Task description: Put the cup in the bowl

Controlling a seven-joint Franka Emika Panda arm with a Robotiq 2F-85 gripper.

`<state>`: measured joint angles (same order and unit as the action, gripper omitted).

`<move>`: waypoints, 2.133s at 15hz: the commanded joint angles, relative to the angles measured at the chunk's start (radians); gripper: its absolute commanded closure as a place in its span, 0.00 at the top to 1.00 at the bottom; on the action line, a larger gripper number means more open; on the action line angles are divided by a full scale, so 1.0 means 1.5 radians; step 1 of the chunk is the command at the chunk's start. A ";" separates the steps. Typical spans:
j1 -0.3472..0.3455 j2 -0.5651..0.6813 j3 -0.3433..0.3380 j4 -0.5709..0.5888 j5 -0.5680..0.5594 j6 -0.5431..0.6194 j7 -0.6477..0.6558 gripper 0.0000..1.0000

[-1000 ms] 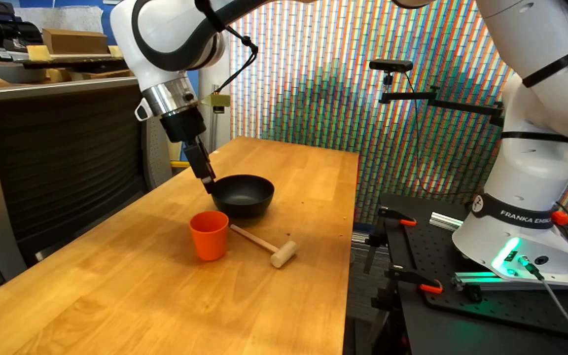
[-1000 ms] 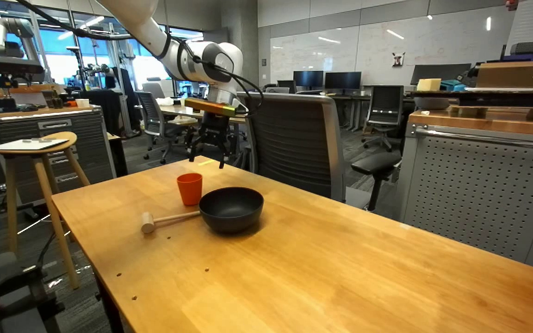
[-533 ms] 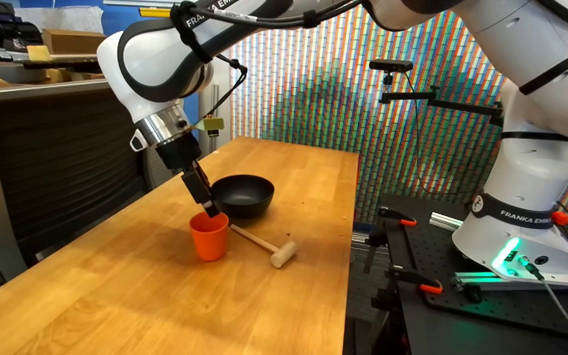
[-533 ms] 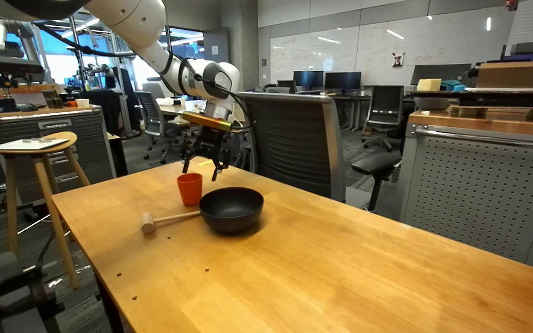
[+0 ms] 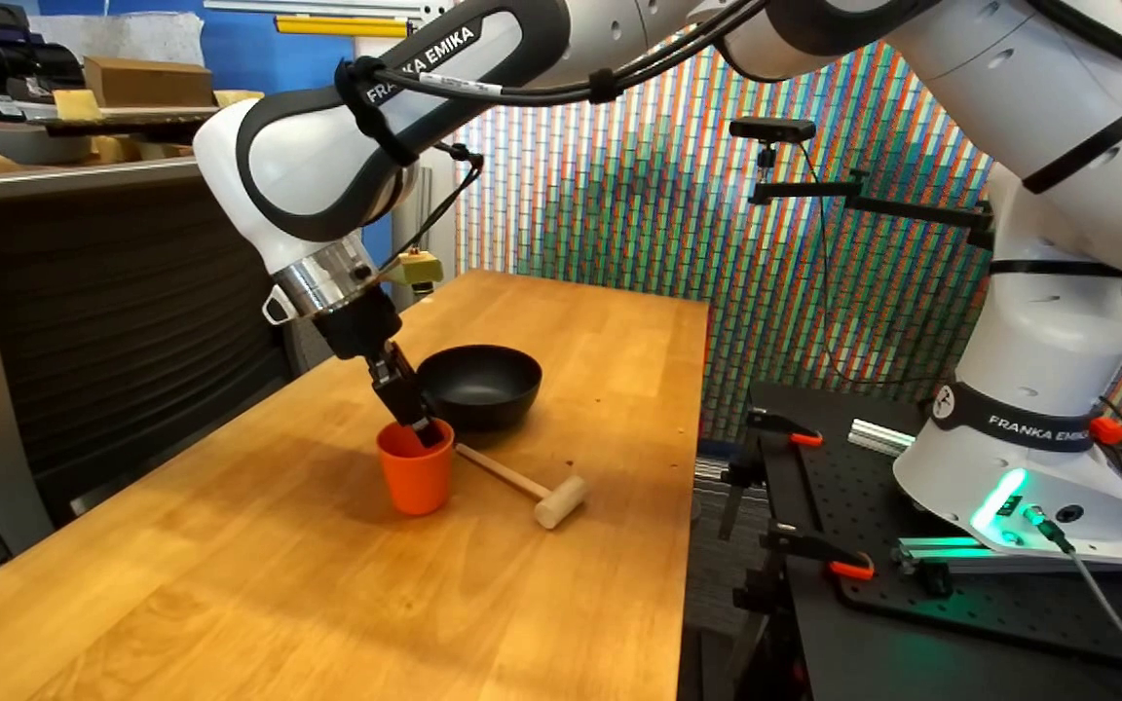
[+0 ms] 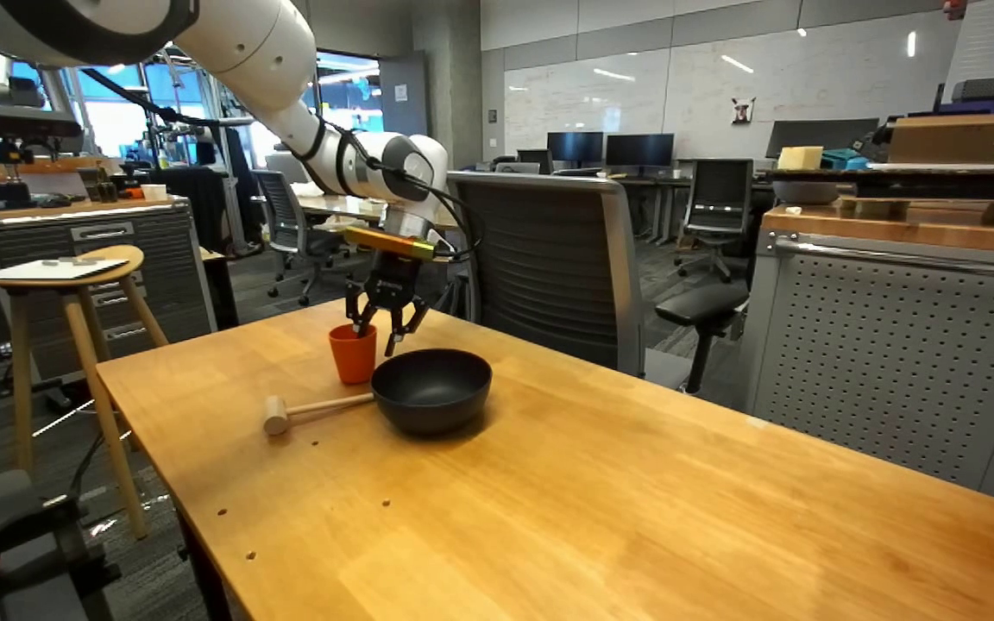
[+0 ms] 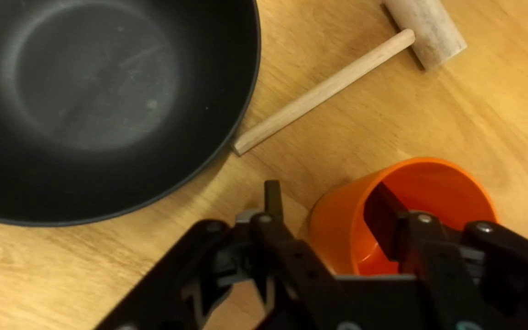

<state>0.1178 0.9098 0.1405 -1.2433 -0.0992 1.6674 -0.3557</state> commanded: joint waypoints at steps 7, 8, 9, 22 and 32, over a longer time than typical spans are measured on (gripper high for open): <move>-0.023 -0.068 0.004 -0.031 0.012 -0.005 -0.019 0.00; -0.037 -0.106 -0.004 -0.060 0.013 0.011 -0.010 0.01; -0.042 -0.134 -0.015 -0.083 0.009 0.038 0.012 0.01; -0.104 -0.187 -0.102 -0.155 -0.002 0.049 0.115 0.01; -0.099 -0.156 -0.095 -0.184 0.000 0.119 0.130 0.45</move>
<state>-0.0271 0.7396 -0.0039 -1.4823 -0.1024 1.8102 -0.1692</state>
